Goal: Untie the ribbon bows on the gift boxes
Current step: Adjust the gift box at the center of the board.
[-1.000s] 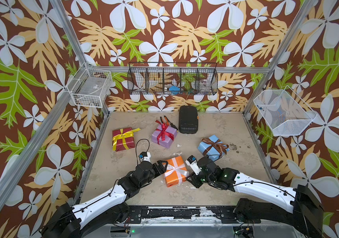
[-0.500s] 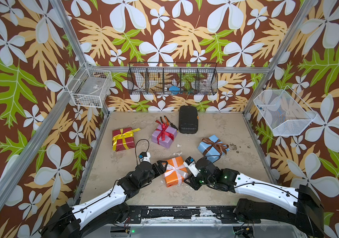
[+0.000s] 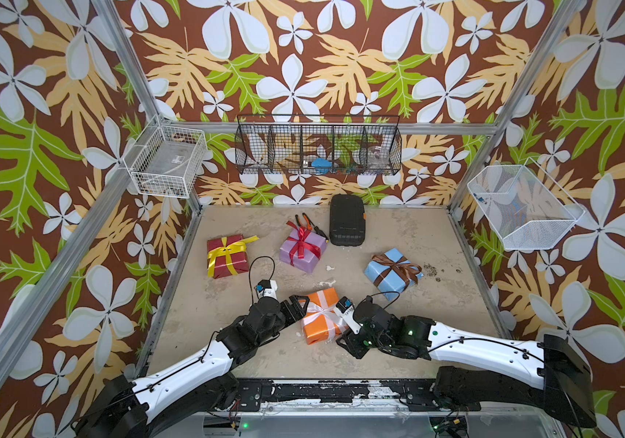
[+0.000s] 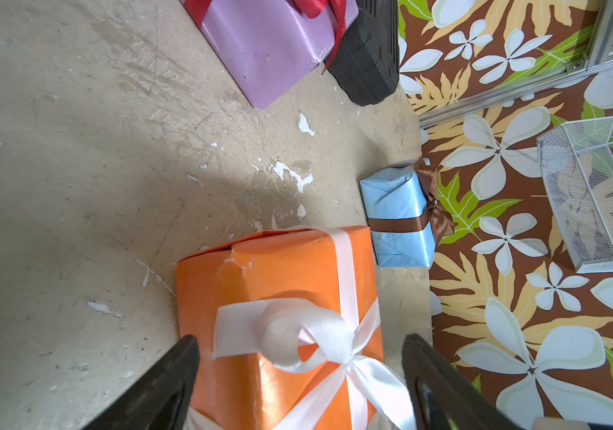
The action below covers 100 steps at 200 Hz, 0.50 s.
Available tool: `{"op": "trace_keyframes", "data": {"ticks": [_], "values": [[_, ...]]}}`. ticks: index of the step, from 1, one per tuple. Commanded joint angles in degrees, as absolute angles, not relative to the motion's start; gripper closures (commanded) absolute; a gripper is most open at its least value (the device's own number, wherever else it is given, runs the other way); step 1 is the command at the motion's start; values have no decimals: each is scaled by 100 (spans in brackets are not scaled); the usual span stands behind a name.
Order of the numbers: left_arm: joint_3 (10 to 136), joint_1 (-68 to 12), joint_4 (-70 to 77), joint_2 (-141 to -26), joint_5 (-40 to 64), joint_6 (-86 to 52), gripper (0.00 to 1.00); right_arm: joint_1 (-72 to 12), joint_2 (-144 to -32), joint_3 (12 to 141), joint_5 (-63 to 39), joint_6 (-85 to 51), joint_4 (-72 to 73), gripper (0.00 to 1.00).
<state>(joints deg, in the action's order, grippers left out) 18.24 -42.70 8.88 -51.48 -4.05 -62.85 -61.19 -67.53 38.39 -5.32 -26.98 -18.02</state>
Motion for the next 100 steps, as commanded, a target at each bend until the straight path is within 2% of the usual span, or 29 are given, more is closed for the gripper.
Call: {"op": "trace_keyframes", "data": {"ticks": [1,100], "values": [[1806,-4271,1046,-5126,-362,-6266,12,-6145,-6809,3941,-246,-2701,-1631,59],[1538,-4271,941,-4649,-480,-6415,12,-6187,-7458,4343,790,-2259,-1648,62]]}}
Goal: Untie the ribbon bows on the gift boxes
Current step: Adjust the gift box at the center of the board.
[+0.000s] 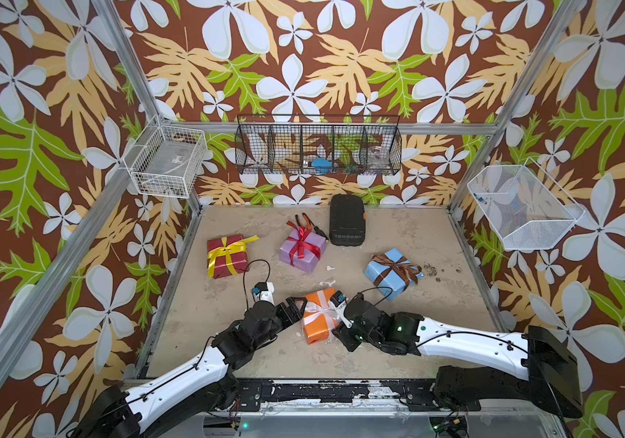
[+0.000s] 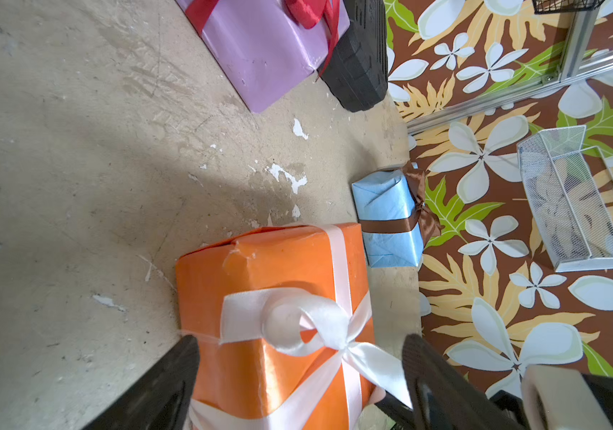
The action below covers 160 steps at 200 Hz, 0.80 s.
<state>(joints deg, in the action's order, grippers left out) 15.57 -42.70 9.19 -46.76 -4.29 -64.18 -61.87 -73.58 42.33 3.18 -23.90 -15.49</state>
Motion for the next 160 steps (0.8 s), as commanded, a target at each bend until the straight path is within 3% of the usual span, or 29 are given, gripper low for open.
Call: {"op": "trace_keyframes", "data": {"ticks": [1,91,118,160], "values": [[1538,-4271,936,-4649,-478,-6416,12,-6192,-7464,4351,821,-2259,-1659,62],[1521,-4267,968,-4677,-457,-6429,12,-6186,-7515,4704,941,-1580,-1818,62],[1513,-4266,932,-4645,-478,-6432,12,-6187,-7519,4698,546,-1589,-1810,62],[1520,-4271,950,-4666,-484,-6452,12,-6153,-7613,4532,964,-1538,-1684,61]]}}
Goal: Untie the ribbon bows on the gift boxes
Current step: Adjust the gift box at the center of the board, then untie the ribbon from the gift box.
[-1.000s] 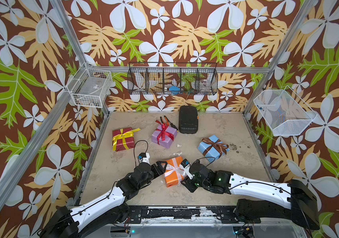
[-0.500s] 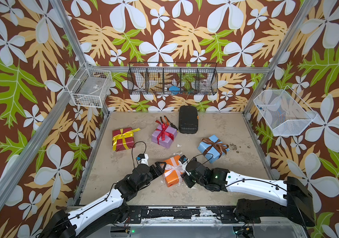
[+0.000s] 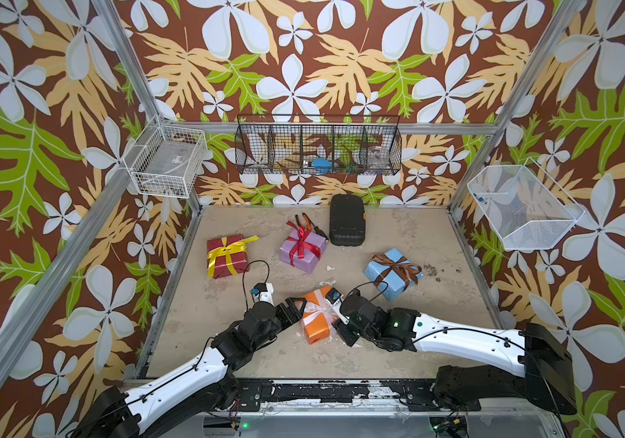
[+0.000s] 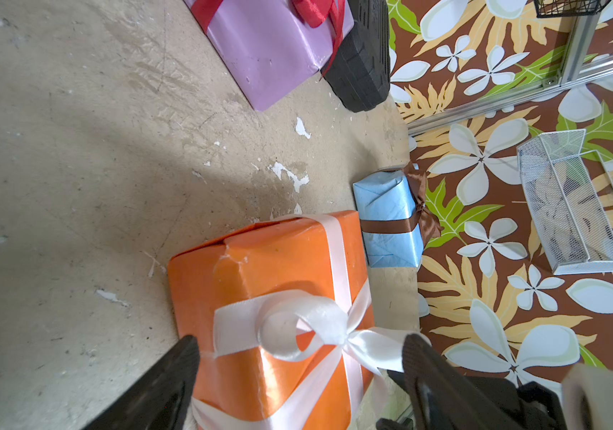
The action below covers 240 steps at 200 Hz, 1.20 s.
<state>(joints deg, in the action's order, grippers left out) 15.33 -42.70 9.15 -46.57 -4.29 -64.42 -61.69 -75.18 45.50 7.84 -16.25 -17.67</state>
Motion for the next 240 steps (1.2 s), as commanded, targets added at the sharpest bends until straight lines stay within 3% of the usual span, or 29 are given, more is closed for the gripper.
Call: {"op": "trace_keyframes", "data": {"ticks": [1,47,99,155,173,221,240], "values": [[1520,-4271,954,-4666,-483,-6451,12,-6153,-7621,4534,961,-1534,-1681,61],[1591,-4271,922,-4667,-467,-6416,12,-6094,-7859,4528,947,-1527,-1550,70],[1667,-4269,809,-4651,-604,-6260,12,-5731,-7631,4391,546,-1586,-1481,99],[1741,-4268,561,-4328,-1500,-6173,12,-5593,-7547,4443,192,-1429,-1428,100],[1702,-4255,609,-4346,-1759,-6250,19,-5589,-7598,4417,198,-1415,-1419,100],[1615,-4219,1059,-4860,-1334,-6473,51,-5589,-7586,4403,194,-1476,-1345,100],[1552,-4177,1251,-5016,-1172,-6461,58,-5594,-7579,4412,195,-1479,-1317,100]]}}
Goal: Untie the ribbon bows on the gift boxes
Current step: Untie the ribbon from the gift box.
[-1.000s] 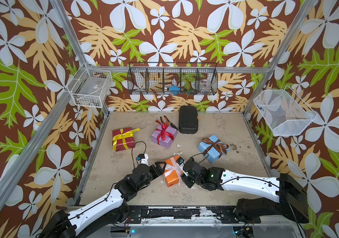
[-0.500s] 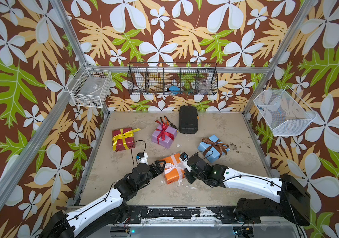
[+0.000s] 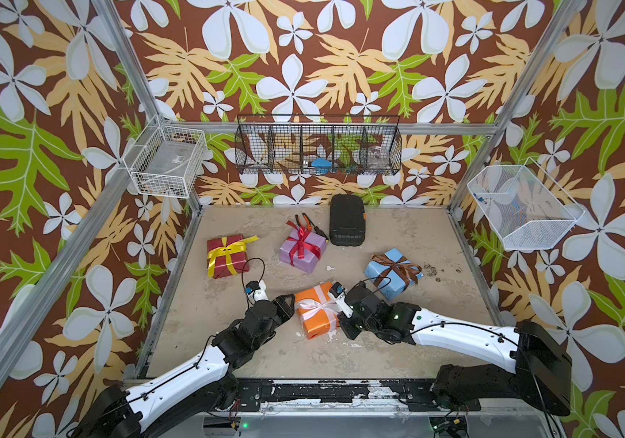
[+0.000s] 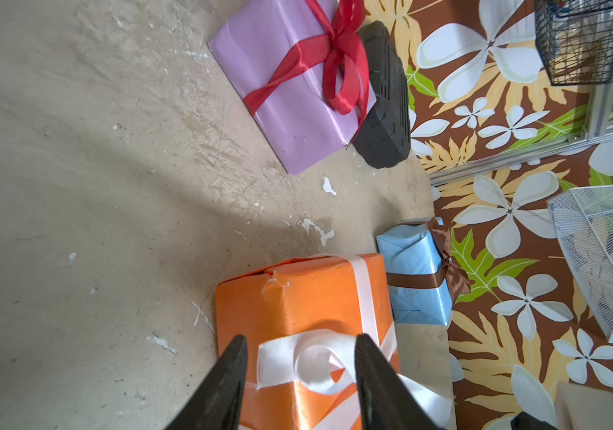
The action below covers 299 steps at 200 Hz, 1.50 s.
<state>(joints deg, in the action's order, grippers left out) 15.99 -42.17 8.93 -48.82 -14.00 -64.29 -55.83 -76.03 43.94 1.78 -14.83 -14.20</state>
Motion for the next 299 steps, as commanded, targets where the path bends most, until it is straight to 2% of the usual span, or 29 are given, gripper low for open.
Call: {"op": "trace_keyframes", "data": {"ticks": [1,12,21,150,197,235,253,299], "values": [[1549,-4176,1254,-5022,-1161,-6465,58,-5592,-7577,4417,203,-1482,-1322,100],[1515,-4142,1304,-5066,-1104,-6465,64,-5585,-7582,4425,210,-1477,-1318,100],[1474,-4109,1355,-5092,-1076,-6460,65,-5590,-7579,4430,198,-1481,-1310,100],[1498,-4003,2185,-5828,-759,-6060,62,-5591,-7540,4379,24,-1538,-1212,100],[1490,-4004,2461,-5966,-571,-6013,71,-5584,-7504,4375,51,-1541,-1213,100],[1486,-4008,2435,-6046,-420,-6014,70,-5590,-7469,4355,66,-1540,-1217,100],[1503,-4007,2342,-5981,-446,-6012,73,-5590,-7468,4359,78,-1539,-1230,100],[1589,-4005,2119,-5801,-611,-5950,100,-5589,-7458,4359,83,-1546,-1216,100]]}}
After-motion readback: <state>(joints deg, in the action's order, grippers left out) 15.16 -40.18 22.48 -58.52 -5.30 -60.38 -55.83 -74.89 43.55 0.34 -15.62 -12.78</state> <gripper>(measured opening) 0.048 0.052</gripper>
